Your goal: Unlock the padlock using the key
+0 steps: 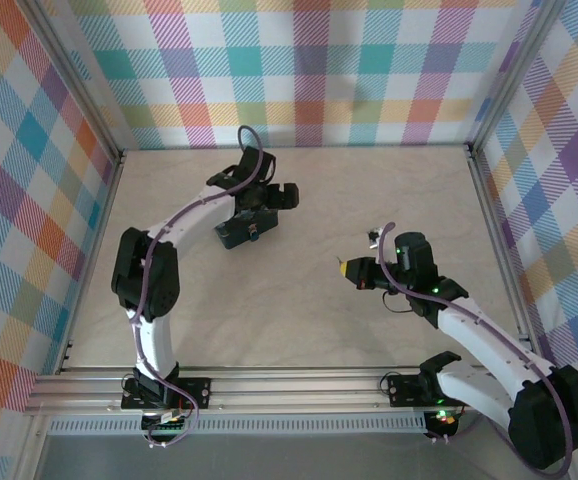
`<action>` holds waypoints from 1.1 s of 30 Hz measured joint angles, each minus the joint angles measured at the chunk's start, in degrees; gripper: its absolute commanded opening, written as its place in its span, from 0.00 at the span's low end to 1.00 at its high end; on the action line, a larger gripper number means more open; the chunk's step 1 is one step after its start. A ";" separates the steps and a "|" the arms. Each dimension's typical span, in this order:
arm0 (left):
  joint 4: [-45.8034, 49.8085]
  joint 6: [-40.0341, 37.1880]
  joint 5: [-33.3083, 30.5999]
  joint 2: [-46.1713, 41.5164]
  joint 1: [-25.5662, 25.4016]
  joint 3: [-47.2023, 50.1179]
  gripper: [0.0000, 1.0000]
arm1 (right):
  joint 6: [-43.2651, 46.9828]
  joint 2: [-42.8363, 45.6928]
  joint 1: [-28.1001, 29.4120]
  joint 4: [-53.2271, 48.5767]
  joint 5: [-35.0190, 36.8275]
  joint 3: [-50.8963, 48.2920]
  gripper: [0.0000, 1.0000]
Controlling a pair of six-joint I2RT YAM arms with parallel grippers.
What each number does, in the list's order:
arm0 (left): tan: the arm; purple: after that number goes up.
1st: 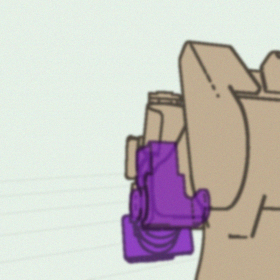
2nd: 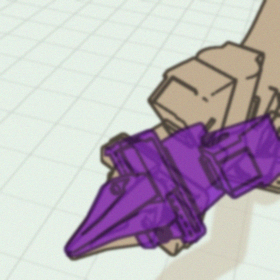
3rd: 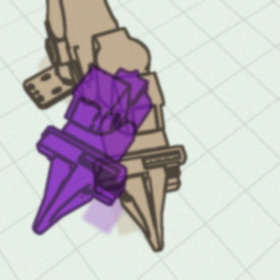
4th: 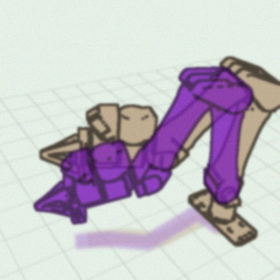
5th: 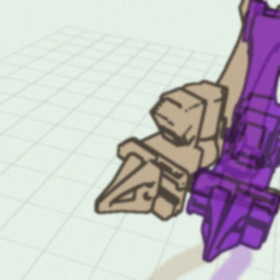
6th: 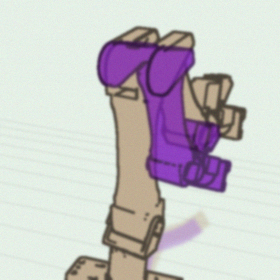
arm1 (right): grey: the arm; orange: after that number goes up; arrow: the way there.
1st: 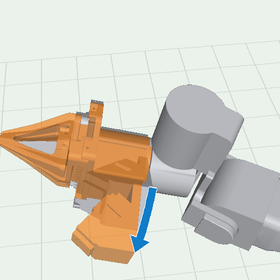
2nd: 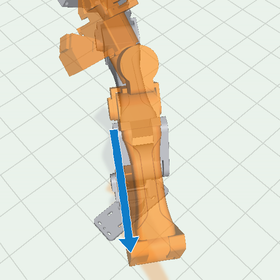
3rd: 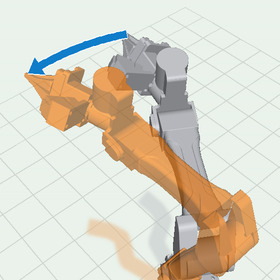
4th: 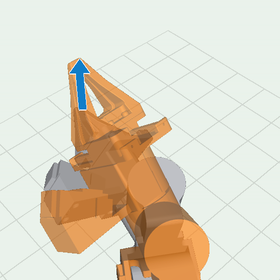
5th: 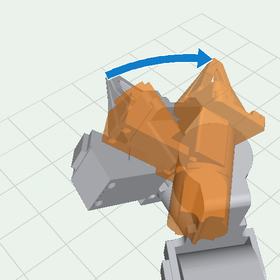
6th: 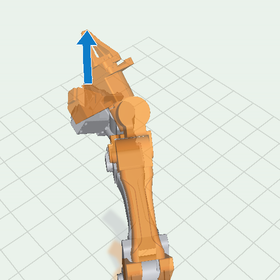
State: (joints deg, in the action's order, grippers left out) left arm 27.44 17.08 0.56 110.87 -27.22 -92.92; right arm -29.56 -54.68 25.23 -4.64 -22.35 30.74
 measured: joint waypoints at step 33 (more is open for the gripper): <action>-9.18 -2.29 2.62 -1.66 -2.43 11.58 0.90 | 1.73 3.67 0.00 -7.96 4.98 1.51 0.02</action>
State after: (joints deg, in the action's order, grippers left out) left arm 18.26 14.79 3.18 109.21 -29.65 -81.34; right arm -27.83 -51.00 25.23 -12.60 -17.37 32.25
